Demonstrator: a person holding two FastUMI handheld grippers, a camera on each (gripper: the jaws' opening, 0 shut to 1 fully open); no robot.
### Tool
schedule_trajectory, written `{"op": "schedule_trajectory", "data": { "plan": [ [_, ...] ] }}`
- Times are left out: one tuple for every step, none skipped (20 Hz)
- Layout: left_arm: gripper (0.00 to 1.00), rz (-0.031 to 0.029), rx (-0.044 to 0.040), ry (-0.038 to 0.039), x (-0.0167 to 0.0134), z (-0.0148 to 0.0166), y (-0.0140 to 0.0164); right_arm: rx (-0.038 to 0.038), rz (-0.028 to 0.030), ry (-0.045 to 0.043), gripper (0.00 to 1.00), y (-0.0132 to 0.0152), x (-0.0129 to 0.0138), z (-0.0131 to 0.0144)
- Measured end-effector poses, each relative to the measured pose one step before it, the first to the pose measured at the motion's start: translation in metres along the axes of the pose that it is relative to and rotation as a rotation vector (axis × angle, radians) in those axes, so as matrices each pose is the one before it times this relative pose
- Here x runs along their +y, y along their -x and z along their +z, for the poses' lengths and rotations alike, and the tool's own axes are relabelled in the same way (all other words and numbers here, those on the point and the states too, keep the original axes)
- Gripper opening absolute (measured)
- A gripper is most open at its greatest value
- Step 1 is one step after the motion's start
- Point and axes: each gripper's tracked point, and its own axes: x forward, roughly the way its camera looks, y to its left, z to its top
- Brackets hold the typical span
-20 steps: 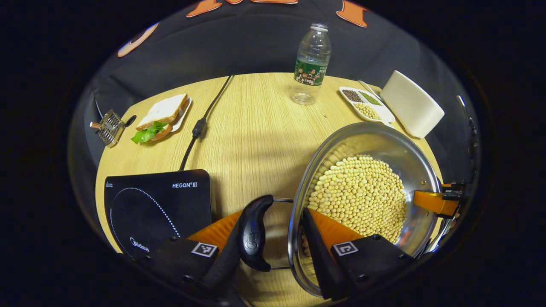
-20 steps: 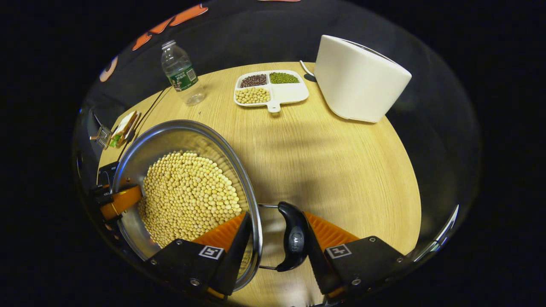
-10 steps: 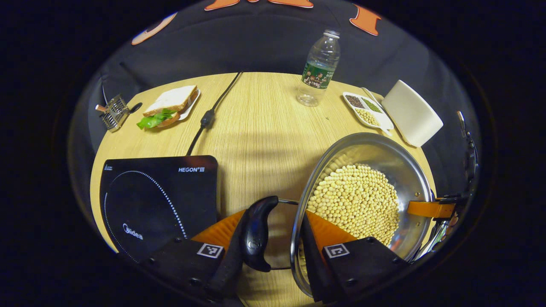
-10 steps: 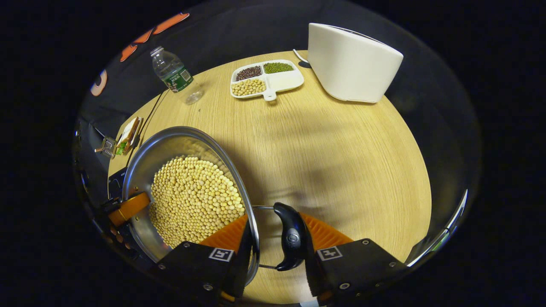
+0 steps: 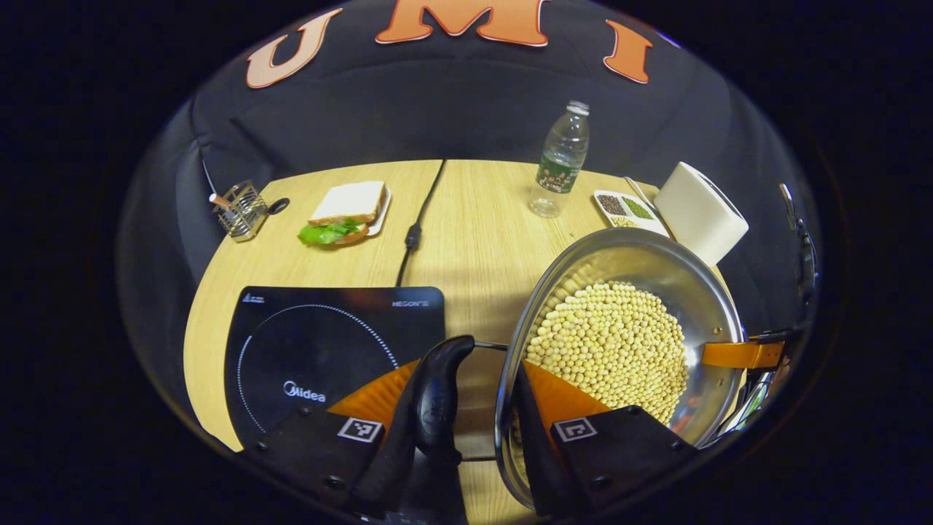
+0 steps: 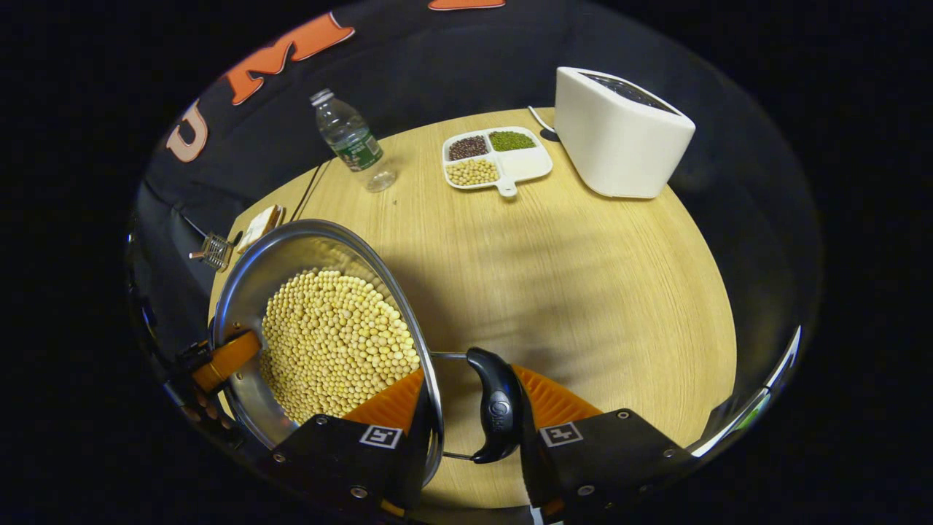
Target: First push the handle of the pot to place it horizontally, then grasp the pot with both hands and set it on the induction cooktop.
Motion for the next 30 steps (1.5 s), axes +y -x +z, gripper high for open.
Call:
{"op": "schedule_trajectory", "data": {
  "plan": [
    [0.71,0.00729,-0.00737,0.00605,0.00745,-0.00036,0.00654,-0.00422,0.00337,0.01233,0.54,-0.00032,-0.00053,0.00280],
    [0.71,0.00975,-0.00483,-0.00013,0.00723,-0.00016,0.00784,-0.00313,0.00548,0.00792,0.54,-0.00143,-0.00018,0.00222],
    [0.71,0.01532,-0.01064,-0.00149,0.01017,0.00068,0.00683,0.00011,0.00959,0.00589,0.54,-0.00413,0.00220,-0.00102],
    [0.71,0.01769,-0.00968,0.00022,0.01226,0.00139,0.00534,0.00132,0.01144,0.00505,0.54,-0.00412,0.00083,0.00163],
    [0.71,0.01503,-0.00773,0.00838,0.01245,0.00099,0.00401,0.00139,0.01347,0.01554,0.54,-0.00523,-0.00065,0.00025],
    [0.71,0.01113,-0.00255,0.01651,0.01071,0.00095,0.00345,-0.00080,0.00875,0.01674,0.54,-0.00299,-0.00070,0.00076],
    [0.71,0.01027,-0.00542,0.01839,0.01138,0.00227,0.00283,-0.00519,0.01021,0.01388,0.54,-0.00072,-0.00064,0.00221],
    [0.71,0.01185,-0.00591,0.01508,0.01480,0.00008,0.00413,-0.00500,0.01011,0.01304,0.54,-0.00230,-0.00168,0.00390],
    [0.70,0.01502,-0.00973,0.00610,0.00765,0.00515,0.00281,-0.00423,0.00774,0.00997,0.54,0.00340,-0.00368,0.00391],
    [0.71,0.01392,-0.00807,0.00540,0.01195,0.00265,0.00552,-0.00279,0.00601,0.01386,0.54,0.00132,-0.00364,0.00394],
    [0.71,0.01066,-0.00605,0.00977,0.01231,0.00314,0.00075,-0.00267,0.00489,0.01327,0.54,0.00257,-0.00425,0.00448],
    [0.71,0.00738,-0.00425,0.01507,0.01043,0.00309,0.00395,-0.00313,0.00490,0.01205,0.54,0.00254,-0.00341,0.00505],
    [0.70,0.00619,-0.00188,0.01309,0.01119,0.00318,0.00035,-0.00273,0.00365,0.01179,0.54,0.00212,-0.00101,0.00395],
    [0.71,0.00744,-0.00433,0.00964,0.01260,0.00110,0.00313,-0.00208,0.00348,0.01266,0.54,0.00131,-0.00250,0.00415],
    [0.71,0.00724,-0.00031,0.00416,0.01068,0.00397,0.00054,-0.00081,0.00248,0.00980,0.58,0.00273,-0.00315,0.00248],
    [0.70,0.00625,-0.00090,0.00554,0.01036,0.00254,0.00088,0.00201,0.00316,0.00832,0.54,0.00129,-0.00367,0.00330],
    [0.70,0.00454,0.00516,0.00763,0.00944,0.00179,-0.00305,0.00334,0.00259,0.00312,0.54,0.00306,-0.00261,0.00239],
    [0.70,0.00410,0.00310,0.00523,0.00813,0.00071,-0.00289,0.00240,0.00178,0.00489,0.54,0.00049,-0.00282,0.00251],
    [0.70,0.00454,0.00576,0.00305,0.00810,0.00155,-0.00303,0.00293,-0.00034,0.00189,0.54,0.00313,-0.00262,0.00259],
    [0.70,0.00391,0.00540,0.00077,0.00669,0.00178,-0.00236,0.00336,-0.00075,0.00200,0.54,0.00030,-0.00237,0.00150],
    [0.70,0.00228,0.00779,-0.00118,0.01488,-0.00339,-0.01083,0.00574,-0.00206,-0.00172,0.54,0.00092,0.00036,-0.00035],
    [0.70,0.00042,0.00626,-0.00206,0.00503,-0.00016,-0.00319,0.00430,-0.00162,-0.00256,0.54,0.00264,-0.00254,0.00326],
    [0.70,-0.00117,0.00750,-0.00427,-0.00035,0.00004,-0.00339,0.00434,-0.00223,-0.00455,0.54,0.00035,-0.00026,-0.00022],
    [0.71,-0.00292,0.00512,-0.00577,-0.00343,0.00015,0.00499,0.00422,-0.00246,-0.00380,0.54,0.00109,-0.00170,0.00118],
    [0.70,-0.00556,0.00693,-0.00669,-0.00018,0.00040,-0.00016,0.00415,-0.00467,-0.00670,0.54,0.00040,-0.00380,-0.00013],
    [0.70,-0.00614,0.00827,-0.00579,-0.00034,0.00090,-0.00140,0.00388,-0.00581,-0.00538,0.54,0.00017,-0.00275,0.00051],
    [0.70,-0.00707,0.00874,-0.00452,-0.00099,0.00087,-0.00124,0.00555,-0.00818,-0.00603,0.54,0.00127,-0.00216,-0.00187],
    [0.70,-0.00787,0.01165,-0.00524,0.00155,0.00087,-0.00123,0.00673,-0.00736,-0.00574,0.54,0.00331,-0.00382,0.00224],
    [0.70,-0.00636,0.01163,-0.00532,0.00088,0.00196,-0.00041,0.00807,-0.00766,-0.00909,0.54,0.00543,-0.00356,0.00232],
    [0.70,-0.00512,0.00590,-0.00633,-0.00969,0.00624,0.00859,0.00515,-0.00702,-0.00704,0.54,0.00607,-0.00373,0.00376]
  ]
}}
